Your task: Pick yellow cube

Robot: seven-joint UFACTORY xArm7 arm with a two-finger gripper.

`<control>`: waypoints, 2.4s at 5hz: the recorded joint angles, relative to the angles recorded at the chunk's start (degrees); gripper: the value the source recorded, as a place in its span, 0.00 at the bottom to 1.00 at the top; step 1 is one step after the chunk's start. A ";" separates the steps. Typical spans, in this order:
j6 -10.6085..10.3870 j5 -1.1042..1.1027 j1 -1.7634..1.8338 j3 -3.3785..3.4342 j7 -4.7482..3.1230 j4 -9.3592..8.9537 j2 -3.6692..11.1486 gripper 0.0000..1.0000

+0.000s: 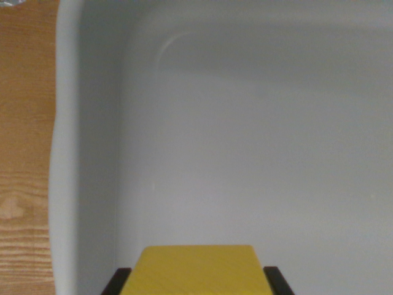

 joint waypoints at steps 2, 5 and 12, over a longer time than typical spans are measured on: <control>2.43 0.18 -0.05 0.08 -0.09 1.81 -0.63 1.00; 4.69 0.36 -0.09 0.15 -0.17 3.50 -1.22 1.00; 12.32 0.93 -0.24 0.39 -0.45 9.19 -3.20 1.00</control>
